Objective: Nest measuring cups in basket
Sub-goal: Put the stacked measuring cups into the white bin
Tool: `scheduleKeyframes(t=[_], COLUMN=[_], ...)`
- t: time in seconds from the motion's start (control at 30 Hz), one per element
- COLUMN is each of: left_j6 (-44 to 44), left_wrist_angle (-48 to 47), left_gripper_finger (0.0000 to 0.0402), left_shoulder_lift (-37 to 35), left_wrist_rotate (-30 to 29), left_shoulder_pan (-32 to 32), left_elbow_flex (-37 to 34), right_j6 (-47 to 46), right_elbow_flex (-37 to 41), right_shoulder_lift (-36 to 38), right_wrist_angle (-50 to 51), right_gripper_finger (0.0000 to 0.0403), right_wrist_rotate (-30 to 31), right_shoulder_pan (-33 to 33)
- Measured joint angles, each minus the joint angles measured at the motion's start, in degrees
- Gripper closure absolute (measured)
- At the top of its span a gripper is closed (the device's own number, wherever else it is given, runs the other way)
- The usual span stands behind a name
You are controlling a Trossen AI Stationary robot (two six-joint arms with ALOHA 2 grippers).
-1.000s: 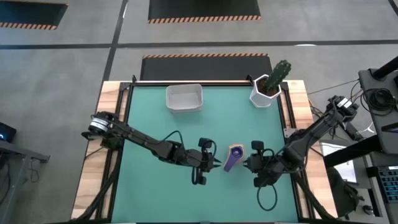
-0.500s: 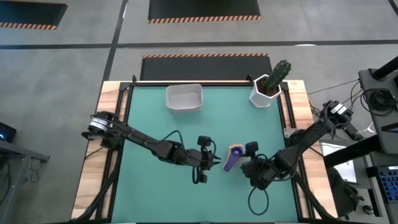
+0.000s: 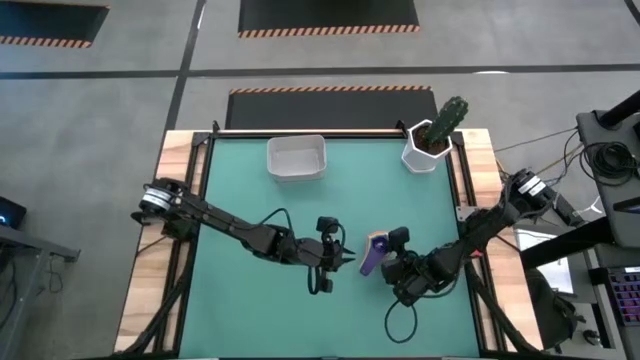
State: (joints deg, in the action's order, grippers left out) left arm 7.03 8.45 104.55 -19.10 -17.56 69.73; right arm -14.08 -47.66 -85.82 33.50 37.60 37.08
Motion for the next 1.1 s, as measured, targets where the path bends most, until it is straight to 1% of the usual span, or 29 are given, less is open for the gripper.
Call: scheduleKeyframes(t=[0.17,0.27,0.57,0.7,0.8,0.97,1.1], left_j6=[0.0,0.2,0.9,0.9,0.9,0.9,0.9], left_wrist_angle=[0.0,0.0,-0.1,-0.1,-0.1,-0.5,-0.5], left_gripper_finger=[0.0363,0.0363,0.0363,0.0363,0.0363,0.0363,0.0363], left_shoulder_lift=[0.0,0.0,0.0,0.0,0.0,0.0,0.0], left_wrist_rotate=[0.0,0.0,0.0,0.0,0.0,0.0,0.0], left_shoulder_pan=[0.0,0.0,0.0,0.0,0.0,0.0,0.0], left_elbow_flex=[0.0,0.0,0.0,0.0,0.0,0.0,0.0], right_j6=[1.4,1.7,1.7,2.4,2.7,2.5,1.7], right_elbow_flex=[-0.1,-0.2,-0.1,-0.1,0.0,-0.4,-0.5], right_shoulder_lift=[-3.1,-4.1,-3.0,-2.2,-1.2,0.5,1.1], right_wrist_angle=[-0.7,-1.2,-1.3,-1.2,-1.0,-0.9,-0.9], right_gripper_finger=[0.0180,0.0199,0.0291,0.0323,0.0333,0.0333,0.0338], right_wrist_rotate=[1.0,1.7,0.7,0.2,-0.6,-2.0,-1.8], right_shoulder_pan=[-0.4,-0.3,-0.4,-0.3,-0.4,-0.5,-0.6])
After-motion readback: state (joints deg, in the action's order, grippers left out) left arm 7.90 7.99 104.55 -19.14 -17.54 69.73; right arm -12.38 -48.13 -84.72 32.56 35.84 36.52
